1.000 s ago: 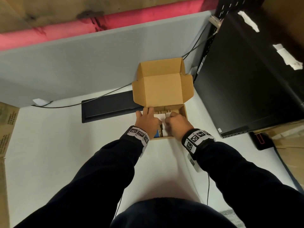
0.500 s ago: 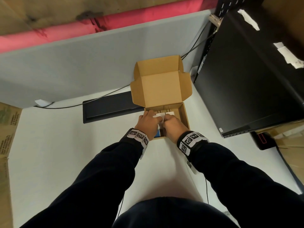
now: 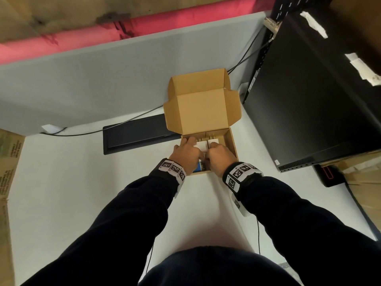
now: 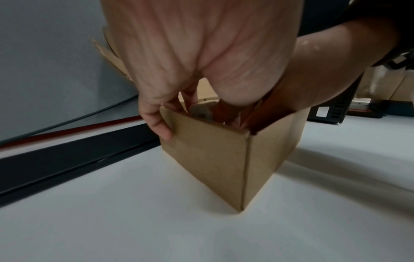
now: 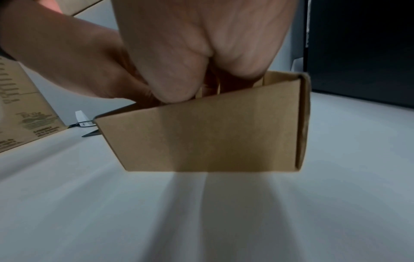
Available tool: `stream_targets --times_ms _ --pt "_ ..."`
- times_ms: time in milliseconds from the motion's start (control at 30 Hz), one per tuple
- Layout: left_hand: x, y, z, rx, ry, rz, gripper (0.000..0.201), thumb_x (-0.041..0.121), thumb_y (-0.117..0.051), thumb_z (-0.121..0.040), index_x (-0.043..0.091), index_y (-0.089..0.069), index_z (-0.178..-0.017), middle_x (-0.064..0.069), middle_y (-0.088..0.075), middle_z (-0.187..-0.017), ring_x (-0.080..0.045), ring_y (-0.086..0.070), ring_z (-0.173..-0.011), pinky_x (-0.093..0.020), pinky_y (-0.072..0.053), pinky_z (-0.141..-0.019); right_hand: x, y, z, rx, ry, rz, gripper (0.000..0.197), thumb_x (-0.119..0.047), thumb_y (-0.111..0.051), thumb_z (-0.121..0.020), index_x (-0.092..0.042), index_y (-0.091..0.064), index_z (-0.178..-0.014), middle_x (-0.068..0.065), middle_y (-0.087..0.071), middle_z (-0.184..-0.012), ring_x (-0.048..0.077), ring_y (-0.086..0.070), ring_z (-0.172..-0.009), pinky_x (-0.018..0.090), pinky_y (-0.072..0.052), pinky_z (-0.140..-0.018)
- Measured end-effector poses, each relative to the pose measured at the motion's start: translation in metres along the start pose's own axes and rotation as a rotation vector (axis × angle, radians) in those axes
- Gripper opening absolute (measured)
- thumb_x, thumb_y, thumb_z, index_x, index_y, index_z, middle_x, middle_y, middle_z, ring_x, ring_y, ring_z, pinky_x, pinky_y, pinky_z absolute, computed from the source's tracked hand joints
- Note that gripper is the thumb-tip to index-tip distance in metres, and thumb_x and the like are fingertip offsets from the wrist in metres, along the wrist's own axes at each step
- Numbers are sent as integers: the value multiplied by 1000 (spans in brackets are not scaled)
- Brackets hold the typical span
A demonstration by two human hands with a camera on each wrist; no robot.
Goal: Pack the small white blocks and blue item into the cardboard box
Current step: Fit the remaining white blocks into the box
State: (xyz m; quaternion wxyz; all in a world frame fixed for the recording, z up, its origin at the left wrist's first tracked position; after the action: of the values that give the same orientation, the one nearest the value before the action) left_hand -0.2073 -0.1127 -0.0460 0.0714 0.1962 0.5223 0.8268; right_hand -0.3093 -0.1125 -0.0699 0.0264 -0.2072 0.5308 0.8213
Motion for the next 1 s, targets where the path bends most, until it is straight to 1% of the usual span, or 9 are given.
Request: stream_targets --times_ms 233,333,433,567,667,800,833,900,1000 --pt "2 -2 -1 18 -21 -204 27 16 -61 -93 14 -72 -118 -11 -44 -134 -34 -41 -122 -46 -43 -95 -4 3 -1 6 -19 -4 23 -25 -64 -93 -8 -74 -104 12 -62 -105 32 -62 -95 38 -55 -79" --pt "2 1 -2 1 -17 -231 26 18 -62 -92 22 -74 -114 -8 -48 -133 -32 -42 -123 -49 -36 -102 -3 8 -1 -42 -17 -32 20 -22 -63 -92 -8 -75 -98 12 -64 -104 31 -62 -97 33 -52 -79" --pt "-4 7 -4 -10 15 -114 42 9 -64 -85 36 -69 -117 0 -54 -128 -26 -45 -122 -51 -25 -105 11 23 0 27 -75 -158 24 -5 -60 -88 -10 -78 -102 13 -69 -106 32 -65 -99 32 -53 -85" --pt "0 33 -6 154 10 113 61 11 -63 -87 37 -43 -139 2 -66 -115 -28 -57 -108 -48 -36 -97 33 49 6 228 -115 -297 33 3 -55 -86 -13 -77 -105 12 -73 -105 31 -65 -97 32 -52 -90" --pt "3 41 -10 144 34 374 81 9 -62 -90 43 -23 -152 -7 -61 -110 -31 -56 -103 -45 -44 -100 32 59 11 244 -29 -368 39 6 -56 -85 -16 -73 -114 8 -70 -101 27 -65 -93 31 -52 -89" --pt "17 44 -18 185 -9 553 104 1 -71 -84 47 -10 -154 -9 -64 -109 -23 -62 -90 -48 -53 -96 23 65 19 184 67 -495 48 -4 -68 -86 -29 -67 -127 -14 -61 -90 4 -61 -75 2 -41 -74" --pt "20 44 -21 204 -14 566 108 0 -73 -82 48 -9 -153 -7 -63 -106 -22 -62 -90 -49 -54 -94 22 67 20 192 72 -486 45 -8 -72 -86 -27 -67 -126 -17 -58 -85 3 -58 -71 1 -39 -69" --pt "24 42 -26 250 -16 587 109 -2 -75 -79 46 -11 -154 -6 -58 -106 -23 -61 -94 -48 -54 -94 25 71 20 222 59 -423 40 -9 -75 -84 -22 -69 -121 -12 -59 -85 7 -56 -71 6 -40 -72" --pt "21 34 -29 273 4 528 90 -3 -68 -83 33 -26 -155 -9 -54 -121 -27 -57 -110 -41 -50 -100 39 73 18 272 -34 -320 35 -5 -73 -81 -16 -69 -115 0 -63 -95 17 -59 -77 28 -54 -79"
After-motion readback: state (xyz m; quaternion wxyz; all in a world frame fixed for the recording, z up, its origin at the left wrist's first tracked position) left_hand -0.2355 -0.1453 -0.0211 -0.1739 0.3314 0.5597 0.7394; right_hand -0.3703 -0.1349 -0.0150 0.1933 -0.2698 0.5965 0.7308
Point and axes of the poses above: each hand's wrist, its own z-axis away from the middle knuckle, its own y-axis out of the back of the hand, x = y × z, the point moved 7 cm from there along -z, towards the middle knuckle
